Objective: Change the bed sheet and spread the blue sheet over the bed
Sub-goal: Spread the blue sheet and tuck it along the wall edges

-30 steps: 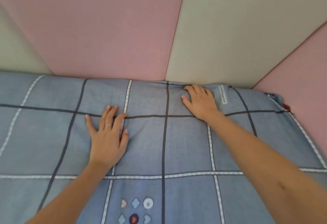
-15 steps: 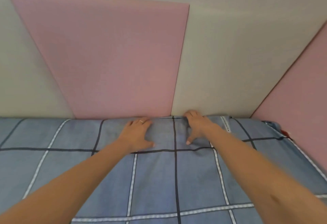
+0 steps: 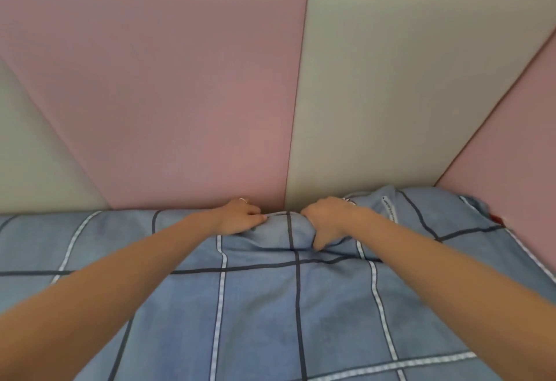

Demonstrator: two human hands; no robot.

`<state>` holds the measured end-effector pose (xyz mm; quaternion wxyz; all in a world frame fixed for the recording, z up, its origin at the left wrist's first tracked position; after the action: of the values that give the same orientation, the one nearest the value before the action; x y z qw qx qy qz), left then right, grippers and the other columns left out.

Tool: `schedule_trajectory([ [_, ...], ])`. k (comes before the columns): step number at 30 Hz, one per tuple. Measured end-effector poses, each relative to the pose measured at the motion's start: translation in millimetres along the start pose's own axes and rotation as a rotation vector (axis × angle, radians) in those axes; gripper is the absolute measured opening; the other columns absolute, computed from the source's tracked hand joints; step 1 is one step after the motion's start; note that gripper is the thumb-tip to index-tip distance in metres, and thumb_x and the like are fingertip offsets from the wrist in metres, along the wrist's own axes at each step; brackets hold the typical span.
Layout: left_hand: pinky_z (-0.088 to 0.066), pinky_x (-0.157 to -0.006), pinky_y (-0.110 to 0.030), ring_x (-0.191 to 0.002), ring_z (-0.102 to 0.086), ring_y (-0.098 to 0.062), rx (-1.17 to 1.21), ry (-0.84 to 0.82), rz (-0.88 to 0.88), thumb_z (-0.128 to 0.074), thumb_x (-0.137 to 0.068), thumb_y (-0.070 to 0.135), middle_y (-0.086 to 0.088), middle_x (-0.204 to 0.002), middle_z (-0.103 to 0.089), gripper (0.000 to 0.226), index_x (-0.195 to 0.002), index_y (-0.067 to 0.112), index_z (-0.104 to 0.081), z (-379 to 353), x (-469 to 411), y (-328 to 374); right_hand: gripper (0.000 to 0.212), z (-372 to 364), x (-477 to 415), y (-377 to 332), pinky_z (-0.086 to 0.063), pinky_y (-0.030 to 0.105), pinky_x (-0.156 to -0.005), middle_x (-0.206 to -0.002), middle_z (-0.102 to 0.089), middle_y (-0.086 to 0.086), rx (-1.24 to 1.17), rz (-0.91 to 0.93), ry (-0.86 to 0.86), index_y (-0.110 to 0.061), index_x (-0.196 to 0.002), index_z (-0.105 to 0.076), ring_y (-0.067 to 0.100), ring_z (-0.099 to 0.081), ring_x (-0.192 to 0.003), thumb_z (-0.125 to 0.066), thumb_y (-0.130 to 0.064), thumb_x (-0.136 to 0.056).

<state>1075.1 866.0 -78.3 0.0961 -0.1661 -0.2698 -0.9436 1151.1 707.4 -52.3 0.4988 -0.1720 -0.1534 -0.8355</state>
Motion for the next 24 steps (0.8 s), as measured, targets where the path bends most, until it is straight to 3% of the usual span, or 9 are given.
schedule_trajectory([
  [3, -0.04, -0.083, -0.031, -0.092, -0.048, -0.013, 0.074, -0.086, -0.053, -0.058, -0.073, 0.054, 0.006, -0.098, -0.052, 0.036, -0.092, 0.027, -0.043, 5.1, 16.3, 3.9, 0.046, 1.6, 36.3, -25.8, -0.041, 0.034, -0.079, -0.11, -0.062, 0.007, 0.159, 0.013, 0.292, -0.014, -0.117, -0.047, 0.029, -0.06, -0.099, -0.063, -0.031, -0.077],
  [5, -0.042, -0.088, -0.029, -0.097, -0.053, -0.011, 0.07, -0.078, -0.114, -0.064, -0.07, 0.055, 0.01, -0.102, -0.057, 0.04, -0.097, 0.031, -0.047, 11.6, 31.1, 13.1, 0.056, 0.8, 63.1, -32.3, -0.04, 0.036, -0.08, -0.109, -0.061, 0.005, 0.101, 0.019, 0.353, -0.015, -0.12, -0.04, 0.028, -0.059, -0.099, -0.067, -0.038, -0.075],
  [7, -0.038, -0.071, -0.026, -0.075, -0.05, -0.008, -0.034, -0.048, -0.167, -0.068, -0.076, 0.052, 0.013, -0.077, -0.054, 0.028, -0.079, 0.031, -0.049, 15.1, 52.8, 26.7, 0.07, 15.3, 88.5, -30.2, -0.044, 0.034, -0.079, -0.105, -0.062, 0.002, -0.097, 0.024, 0.234, -0.019, -0.121, -0.038, 0.024, -0.059, -0.095, -0.07, -0.056, -0.071],
  [10, -0.031, -0.06, -0.028, -0.057, -0.039, -0.006, -0.093, 0.005, -0.22, -0.057, -0.074, 0.058, 0.01, -0.061, -0.043, 0.035, -0.067, 0.028, -0.041, 18.2, 81.8, 38.2, 0.062, 43.0, 100.1, -22.6, -0.042, 0.03, -0.08, -0.101, -0.059, -0.002, -0.273, 0.019, -0.014, -0.019, -0.115, -0.052, 0.019, -0.055, -0.092, -0.049, -0.07, -0.081],
  [12, -0.032, -0.061, -0.028, -0.059, -0.041, -0.006, -0.081, 0.008, -0.224, -0.053, -0.079, 0.055, 0.01, -0.063, -0.044, 0.032, -0.067, 0.028, -0.04, 22.2, 93.9, 38.1, 0.059, 52.5, 90.0, -17.3, -0.043, 0.031, -0.081, -0.098, -0.06, -0.003, -0.366, 0.03, -0.1, -0.015, -0.102, -0.06, 0.017, -0.056, -0.092, -0.04, -0.068, -0.086],
  [15, -0.036, -0.068, -0.03, -0.069, -0.047, -0.01, -0.108, -0.004, -0.185, -0.053, -0.095, 0.038, 0.01, -0.07, -0.049, 0.03, -0.069, 0.026, -0.042, 26.1, 93.9, 37.9, 0.043, 54.8, 72.7, -6.8, -0.041, 0.024, -0.073, -0.087, -0.057, -0.009, -0.509, 0.017, -0.143, -0.02, -0.084, -0.059, 0.011, -0.056, -0.085, -0.046, -0.061, -0.088],
  [20, -0.04, -0.078, -0.031, -0.081, -0.051, -0.016, 0.08, 0.068, -0.143, -0.043, -0.096, 0.038, -0.001, -0.084, -0.057, 0.03, -0.082, 0.013, -0.053, 31.2, 67.0, 26.6, 0.06, 38.2, 65.0, 7.2, -0.04, 0.028, -0.102, -0.13, -0.056, -0.003, -0.88, -0.209, -0.302, -0.02, -0.123, -0.058, 0.015, -0.055, -0.116, -0.036, -0.065, -0.091],
  [22, -0.037, -0.07, -0.027, -0.076, -0.048, -0.013, 0.122, 0.106, -0.115, -0.043, -0.101, 0.027, 0.001, -0.078, -0.053, 0.029, -0.074, 0.016, -0.049, 30.6, 53.5, 22.8, 0.061, 30.3, 60.1, 5.6, -0.039, 0.028, -0.103, -0.132, -0.053, -0.004, -0.883, -0.233, -0.38, -0.022, -0.123, -0.057, 0.015, -0.052, -0.12, -0.036, -0.068, -0.089],
  [24, -0.035, -0.065, -0.025, -0.075, -0.047, -0.012, 0.1, 0.163, -0.104, -0.045, -0.1, 0.022, 0.004, -0.076, -0.052, 0.028, -0.072, 0.02, -0.047, 31.2, 42.8, 26.9, 0.053, 24.3, 59.2, -1.3, -0.043, 0.028, -0.097, -0.122, -0.058, -0.003, -0.853, -0.224, -0.471, -0.023, -0.106, -0.061, 0.014, -0.056, -0.111, -0.037, -0.067, -0.088],
])
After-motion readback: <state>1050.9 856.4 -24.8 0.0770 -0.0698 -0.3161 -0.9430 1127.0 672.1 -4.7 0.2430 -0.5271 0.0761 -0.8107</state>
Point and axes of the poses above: each hand's wrist, its own x-axis away from the middle knuckle, its own z-axis out of the back of the hand, y = z × x, the point moved 5 cm from there along -x, towards the middle knuckle
